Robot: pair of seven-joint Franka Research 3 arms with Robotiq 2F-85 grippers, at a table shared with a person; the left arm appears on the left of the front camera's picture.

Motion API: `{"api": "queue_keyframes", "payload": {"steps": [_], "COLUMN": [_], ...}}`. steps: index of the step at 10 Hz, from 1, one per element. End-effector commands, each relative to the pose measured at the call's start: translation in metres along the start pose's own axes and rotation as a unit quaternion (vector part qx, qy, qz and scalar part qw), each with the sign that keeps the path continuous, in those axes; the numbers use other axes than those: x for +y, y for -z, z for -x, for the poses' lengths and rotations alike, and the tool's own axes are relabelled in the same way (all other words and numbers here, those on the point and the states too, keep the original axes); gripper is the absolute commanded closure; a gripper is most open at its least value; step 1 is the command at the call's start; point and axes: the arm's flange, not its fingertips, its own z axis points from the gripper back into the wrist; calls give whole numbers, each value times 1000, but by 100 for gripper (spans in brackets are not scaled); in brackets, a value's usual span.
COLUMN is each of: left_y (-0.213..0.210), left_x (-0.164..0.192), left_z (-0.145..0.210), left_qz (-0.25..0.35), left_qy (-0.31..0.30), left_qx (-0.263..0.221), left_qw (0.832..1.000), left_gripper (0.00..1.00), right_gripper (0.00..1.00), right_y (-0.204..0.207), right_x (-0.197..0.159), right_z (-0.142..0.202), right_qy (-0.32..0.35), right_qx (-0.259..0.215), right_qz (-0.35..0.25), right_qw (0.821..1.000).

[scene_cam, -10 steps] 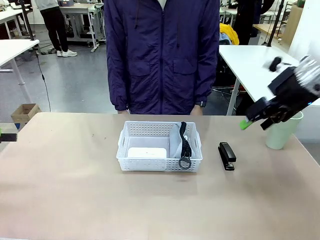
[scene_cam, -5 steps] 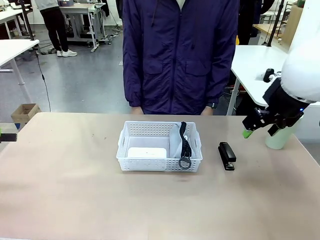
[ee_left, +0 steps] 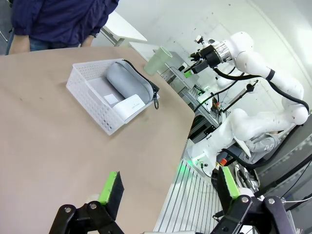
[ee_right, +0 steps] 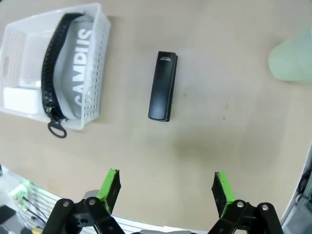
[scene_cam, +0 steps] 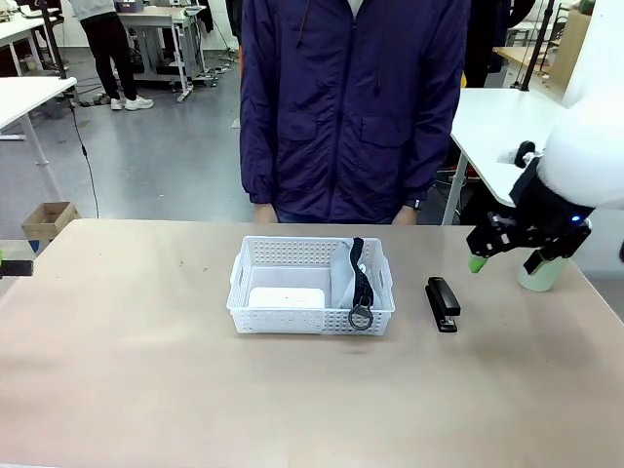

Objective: Efficiently arrange items inside the basket to fit them all.
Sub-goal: Pick up the Stapler and place it inside the Organizing basket.

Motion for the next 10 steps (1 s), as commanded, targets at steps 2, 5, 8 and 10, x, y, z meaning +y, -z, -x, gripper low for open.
{"api": "queue_keyframes", "payload": {"steps": [2, 5, 8, 10], "left_y": [1, 1, 1, 1], "left_x": [-4, -4, -4, -4], "left_z": [1, 1, 1, 1], "left_qz": [1, 1, 1, 1], "left_qy": [-1, -1, -1, -1], "left_qx": [-1, -1, -1, -1], "left_qw": [1000, 1000, 1000, 1000], "left_gripper": [0, 0, 0, 0], "right_gripper": [0, 0, 0, 0], "right_y": [35, 47, 51, 60], "right_x": [37, 55, 54, 49], "right_z": [-14, -28, -37, -41], "right_qy": [58, 54, 52, 45], "right_qx": [21, 18, 21, 21], "right_qz": [52, 91, 91, 79], "right_qw": [997, 994, 994, 996]}}
